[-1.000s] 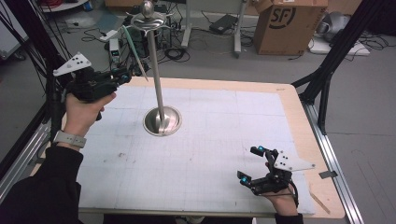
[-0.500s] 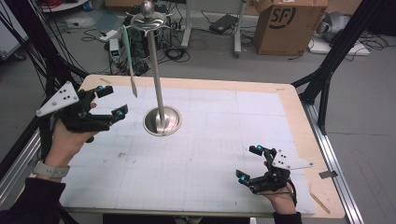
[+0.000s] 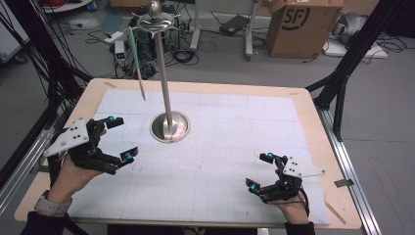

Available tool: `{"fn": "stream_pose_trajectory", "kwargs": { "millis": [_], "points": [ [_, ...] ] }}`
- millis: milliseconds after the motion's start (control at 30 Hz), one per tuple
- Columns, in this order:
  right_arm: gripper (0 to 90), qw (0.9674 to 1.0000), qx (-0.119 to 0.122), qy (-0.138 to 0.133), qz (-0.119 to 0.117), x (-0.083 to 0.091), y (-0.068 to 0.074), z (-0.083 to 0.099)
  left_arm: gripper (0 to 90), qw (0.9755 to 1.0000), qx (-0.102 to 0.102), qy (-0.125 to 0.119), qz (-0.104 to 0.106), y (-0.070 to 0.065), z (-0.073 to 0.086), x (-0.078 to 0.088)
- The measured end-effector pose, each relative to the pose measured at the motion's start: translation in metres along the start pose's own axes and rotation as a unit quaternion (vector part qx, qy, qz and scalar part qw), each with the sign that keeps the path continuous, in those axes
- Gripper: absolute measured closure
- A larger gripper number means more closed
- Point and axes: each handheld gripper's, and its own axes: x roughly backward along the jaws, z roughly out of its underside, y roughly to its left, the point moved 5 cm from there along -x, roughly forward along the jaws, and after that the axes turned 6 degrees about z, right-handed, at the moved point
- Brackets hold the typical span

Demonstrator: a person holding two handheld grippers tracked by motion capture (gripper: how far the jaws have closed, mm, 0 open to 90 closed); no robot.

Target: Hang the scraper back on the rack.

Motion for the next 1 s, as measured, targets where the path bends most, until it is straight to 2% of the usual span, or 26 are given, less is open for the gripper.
{"fn": "stream_pose_trajectory", "kwargs": {
  "millis": [233,400,500,667,767,833,933,1000],
  "points": [
    [0.3,1.0,0.001,0.004,-0.001,-0.002,0.0,0.001,1.7,0.9982,0.044,-0.033,-0.022,-0.002,0.031,0.016],
    [0.3,1.0,0.002,0.003,0.003,-0.003,0.0,0.001,1.6,0.9964,0.055,-0.038,-0.053,0.001,0.053,0.026],
    [0.3,1.0,0.003,0.003,0.003,-0.004,0.001,0.001,1.6,0.995,0.066,-0.042,-0.062,0.0,0.066,0.032],
    [0.3,1.0,0.002,-0.006,0.004,-0.006,0.0,0.0,1.6,0.9942,0.069,-0.031,-0.076,-0.004,0.089,0.04],
    [0.3,0.9999,0.001,-0.009,0.006,-0.006,0.0,0.0,1.7,0.9947,0.065,-0.008,-0.08,-0.006,0.099,0.041],
    [0.3,0.9998,0.003,-0.016,0.009,-0.005,-0.001,-0.001,1.7,0.9949,0.065,-0.005,-0.076,-0.007,0.103,0.041],
    [0.3,0.9998,-0.001,-0.02,0.004,-0.005,0.0,-0.001,1.6,0.9945,0.077,-0.006,-0.071,-0.009,0.105,0.041],
    [0.3,0.9997,-0.004,-0.026,0.001,-0.005,0.0,-0.002,1.7,0.9943,0.074,-0.01,-0.076,-0.009,0.104,0.042]
  ]
}}
